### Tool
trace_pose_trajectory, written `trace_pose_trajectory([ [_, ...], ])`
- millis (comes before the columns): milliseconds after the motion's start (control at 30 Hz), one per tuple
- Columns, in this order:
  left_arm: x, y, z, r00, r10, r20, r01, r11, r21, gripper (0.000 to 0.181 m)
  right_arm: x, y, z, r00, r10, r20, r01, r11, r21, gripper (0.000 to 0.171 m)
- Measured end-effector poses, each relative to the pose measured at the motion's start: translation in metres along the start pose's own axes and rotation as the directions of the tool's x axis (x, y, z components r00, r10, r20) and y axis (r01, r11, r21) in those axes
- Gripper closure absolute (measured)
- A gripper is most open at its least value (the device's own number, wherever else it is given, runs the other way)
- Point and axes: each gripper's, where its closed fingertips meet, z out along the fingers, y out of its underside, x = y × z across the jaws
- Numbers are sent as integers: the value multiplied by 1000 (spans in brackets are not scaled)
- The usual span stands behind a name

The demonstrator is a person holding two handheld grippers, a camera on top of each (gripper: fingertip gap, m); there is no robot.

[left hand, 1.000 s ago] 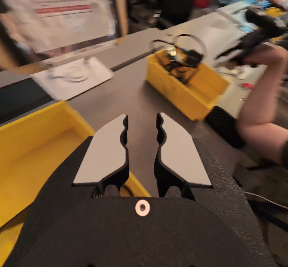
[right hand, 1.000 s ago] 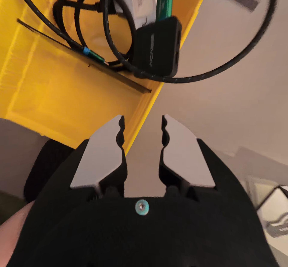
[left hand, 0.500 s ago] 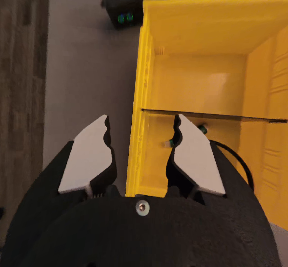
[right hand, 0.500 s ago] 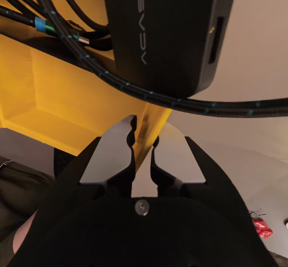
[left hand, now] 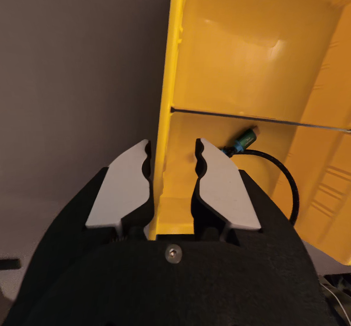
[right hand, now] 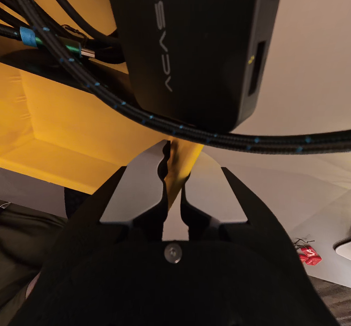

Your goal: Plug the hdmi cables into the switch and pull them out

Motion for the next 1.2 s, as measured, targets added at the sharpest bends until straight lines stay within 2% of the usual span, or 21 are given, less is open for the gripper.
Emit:
trace_pose_trajectory([
  [233, 9, 4, 6, 989, 102, 111, -92, 991, -95, 134, -15, -7, 2, 1000, -14, -5, 14, 1000, -21, 163],
  [400, 40, 7, 10, 971, 216, 108, -196, 967, -165, 141, -36, -14, 4, 1000, -28, -6, 28, 998, -50, 163],
  [567, 70, 11, 14, 910, 378, 171, -330, 909, -252, 140, -62, -24, 7, 998, -50, -25, 49, 996, -71, 161],
  [800, 103, 23, 15, 850, 500, 164, -433, 842, -323, 136, -97, -35, 12, 987, -141, -82, 133, 986, -96, 152],
  [967, 108, 23, 16, 864, 490, 117, -440, 846, -300, 138, -103, -34, 11, 984, -161, -74, 153, 983, -103, 149],
  [1067, 110, 20, 16, 883, 464, 67, -432, 861, -268, 138, -103, -38, -1, 988, -146, -56, 144, 989, -38, 148],
  [1200, 107, 12, 7, 900, 434, 42, -418, 886, -199, 138, -96, -41, -42, 986, -111, -123, 128, 982, 137, 145],
])
